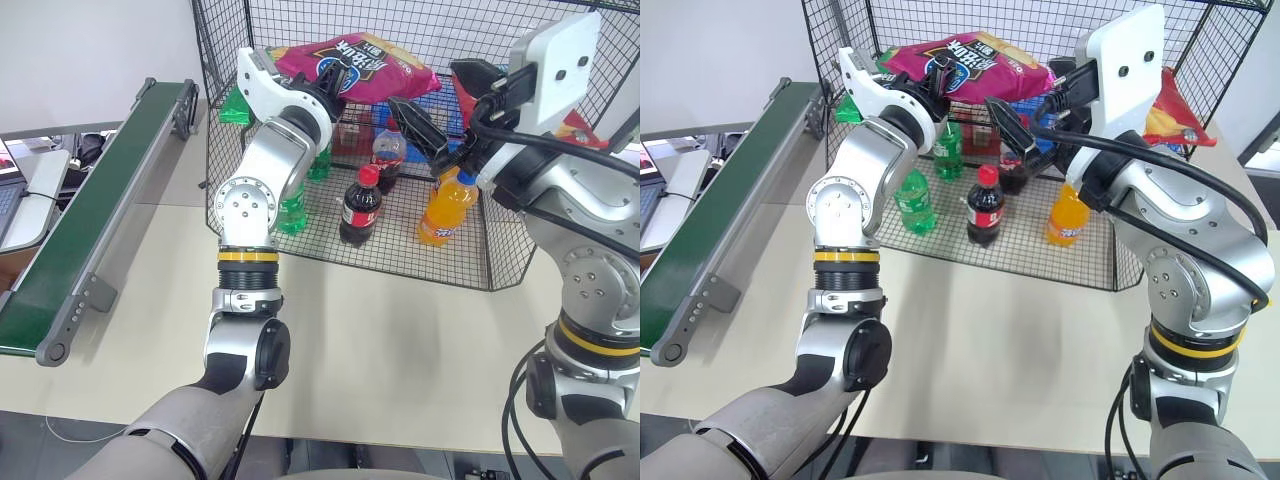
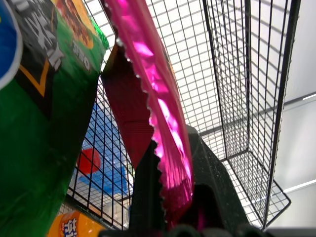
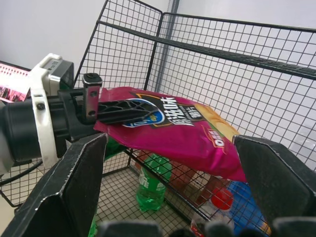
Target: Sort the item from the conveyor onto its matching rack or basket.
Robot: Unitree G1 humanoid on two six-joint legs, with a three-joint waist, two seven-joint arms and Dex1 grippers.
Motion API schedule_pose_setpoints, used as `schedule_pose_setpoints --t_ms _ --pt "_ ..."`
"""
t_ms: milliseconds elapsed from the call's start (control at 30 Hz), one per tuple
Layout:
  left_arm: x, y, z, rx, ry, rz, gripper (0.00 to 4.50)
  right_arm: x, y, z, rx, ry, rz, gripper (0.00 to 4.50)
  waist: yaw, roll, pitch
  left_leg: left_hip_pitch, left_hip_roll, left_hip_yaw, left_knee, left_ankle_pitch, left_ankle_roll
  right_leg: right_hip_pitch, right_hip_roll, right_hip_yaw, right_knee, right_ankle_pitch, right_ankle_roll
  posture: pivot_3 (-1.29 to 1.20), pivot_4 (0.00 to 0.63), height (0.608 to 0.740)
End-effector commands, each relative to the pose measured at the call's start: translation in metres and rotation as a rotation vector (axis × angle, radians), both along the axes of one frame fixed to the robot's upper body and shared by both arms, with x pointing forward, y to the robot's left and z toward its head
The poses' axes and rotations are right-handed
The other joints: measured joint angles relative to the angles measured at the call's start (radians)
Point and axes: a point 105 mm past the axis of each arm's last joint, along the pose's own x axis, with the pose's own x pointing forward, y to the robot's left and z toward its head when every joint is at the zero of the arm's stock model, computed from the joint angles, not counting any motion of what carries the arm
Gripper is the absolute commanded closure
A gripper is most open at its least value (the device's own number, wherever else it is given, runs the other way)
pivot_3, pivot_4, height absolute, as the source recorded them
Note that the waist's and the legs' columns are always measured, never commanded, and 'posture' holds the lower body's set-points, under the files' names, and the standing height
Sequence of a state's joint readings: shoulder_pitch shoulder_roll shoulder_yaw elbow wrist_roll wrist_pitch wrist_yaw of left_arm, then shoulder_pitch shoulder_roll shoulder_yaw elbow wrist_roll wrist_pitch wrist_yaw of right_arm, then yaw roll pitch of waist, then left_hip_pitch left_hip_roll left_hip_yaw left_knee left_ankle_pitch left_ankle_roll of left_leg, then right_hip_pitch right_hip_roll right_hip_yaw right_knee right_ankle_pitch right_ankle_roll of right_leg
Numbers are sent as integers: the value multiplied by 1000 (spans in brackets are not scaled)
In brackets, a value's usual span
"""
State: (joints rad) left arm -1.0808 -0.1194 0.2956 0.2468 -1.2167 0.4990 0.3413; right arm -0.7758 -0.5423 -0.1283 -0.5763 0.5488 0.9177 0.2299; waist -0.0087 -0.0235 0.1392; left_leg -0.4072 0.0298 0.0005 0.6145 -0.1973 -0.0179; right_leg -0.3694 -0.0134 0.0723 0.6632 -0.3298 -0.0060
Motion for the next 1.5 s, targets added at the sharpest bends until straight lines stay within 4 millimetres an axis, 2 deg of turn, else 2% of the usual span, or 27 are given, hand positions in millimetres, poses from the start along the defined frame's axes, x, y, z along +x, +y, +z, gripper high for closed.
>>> schedule_pose_setpoints --t_ms 33,100,233,400,633,833,900,967,1033,1200,1300,1467,1500 --pt "-22 -42 9 -54 -35 -155 2692 -6 -1 15 12 -74 -10 0 0 0 0 0 0 0 0 0 0 0 0 0 0 0 0 0 150 740" --pt "-24 -44 7 -40 -32 -173 1664 -5 -1 15 11 -73 -9 0 -1 0 0 0 0 0 0 0 -1 0 0 0 0 0 0 0 150 740" --pt "-31 -33 1 65 -76 -174 35 -3 2 13 3 -69 12 0 -3 0 0 0 0 0 0 1 -2 0 0 0 0 0 0 0 150 740" --pt "-40 -14 -11 135 -65 -186 35 1 9 12 -2 -68 53 0 -6 0 0 1 1 0 0 4 -7 0 2 1 1 0 0 0 150 740" --pt "-68 6 -7 186 -114 -237 35 4 17 11 -15 -62 116 0 -4 1 0 1 3 -1 0 4 -7 0 3 1 1 0 0 0 150 740" --pt "-95 37 -4 330 -262 -287 35 6 24 10 -50 -64 168 0 -5 1 0 1 3 -2 0 5 -8 0 4 2 2 0 0 0 150 740" --pt "-98 54 -1 436 -328 -258 35 6 27 9 -67 -63 196 0 -6 1 0 1 3 -2 0 5 -8 0 4 2 2 0 0 0 150 740" --pt "-103 63 1 564 -407 -243 35 5 29 8 -88 -65 219 0 -6 1 0 1 3 -2 0 5 -9 0 4 1 2 0 0 0 150 740" --pt "-110 74 1 754 -513 -227 35 2 33 4 -159 -79 249 0 -11 2 0 2 3 -2 -1 5 -9 0 4 1 2 0 0 0 150 740" --pt "-116 102 7 1063 -725 -165 35 2 37 -3 -323 -131 264 0 -6 3 1 3 2 0 -5 6 -10 -1 5 1 1 0 0 0 150 740" --pt "-119 117 14 1153 -781 -148 35 5 42 -1 -390 -199 259 0 -10 3 1 2 4 1 -6 4 -7 -3 5 0 0 0 0 0 150 740" --pt "-114 137 16 1209 -774 -88 35 10 52 -3 -475 -292 264 0 -8 3 1 2 5 0 -5 2 -4 -3 5 0 1 0 0 0 150 740" --pt "-114 140 15 1215 -769 -79 7 11 53 -3 -490 -312 260 256 -9 3 1 2 5 0 -5 2 -3 -3 5 0 1 0 0 0 150 740"
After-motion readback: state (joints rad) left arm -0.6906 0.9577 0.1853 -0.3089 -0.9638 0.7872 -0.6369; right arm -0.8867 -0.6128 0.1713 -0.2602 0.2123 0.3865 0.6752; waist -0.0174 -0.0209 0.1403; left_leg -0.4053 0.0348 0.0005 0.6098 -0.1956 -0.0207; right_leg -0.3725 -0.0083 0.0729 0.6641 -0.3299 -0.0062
